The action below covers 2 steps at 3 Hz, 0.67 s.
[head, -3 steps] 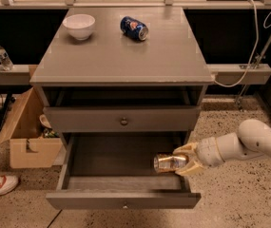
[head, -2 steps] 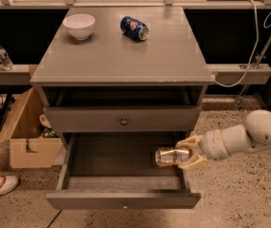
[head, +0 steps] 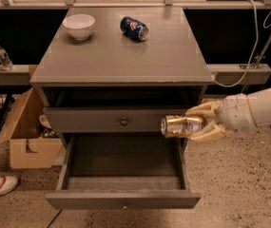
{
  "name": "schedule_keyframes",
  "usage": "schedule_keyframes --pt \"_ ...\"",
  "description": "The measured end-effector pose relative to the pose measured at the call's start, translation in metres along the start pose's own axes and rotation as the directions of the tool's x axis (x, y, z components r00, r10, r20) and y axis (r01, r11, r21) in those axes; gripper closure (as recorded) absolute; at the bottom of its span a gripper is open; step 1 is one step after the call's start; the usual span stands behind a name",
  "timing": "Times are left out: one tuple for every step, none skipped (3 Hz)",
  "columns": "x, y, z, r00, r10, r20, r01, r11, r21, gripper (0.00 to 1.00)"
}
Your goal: Pick orange can from middle drawer and place on counter
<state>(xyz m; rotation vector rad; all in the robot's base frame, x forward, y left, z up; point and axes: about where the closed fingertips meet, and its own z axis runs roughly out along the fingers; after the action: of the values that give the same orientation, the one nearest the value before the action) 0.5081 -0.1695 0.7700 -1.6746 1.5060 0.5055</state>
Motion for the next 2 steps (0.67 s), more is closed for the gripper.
schedule_keyframes --pt "-0.035 -0.032 -0.024 1.0 -0.016 -0.003 0.016 0.998 0.061 1.0" --pt "-0.045 -0.043 -0.028 1.0 -0.022 -0.002 0.022 0.9968 0.077 1.0"
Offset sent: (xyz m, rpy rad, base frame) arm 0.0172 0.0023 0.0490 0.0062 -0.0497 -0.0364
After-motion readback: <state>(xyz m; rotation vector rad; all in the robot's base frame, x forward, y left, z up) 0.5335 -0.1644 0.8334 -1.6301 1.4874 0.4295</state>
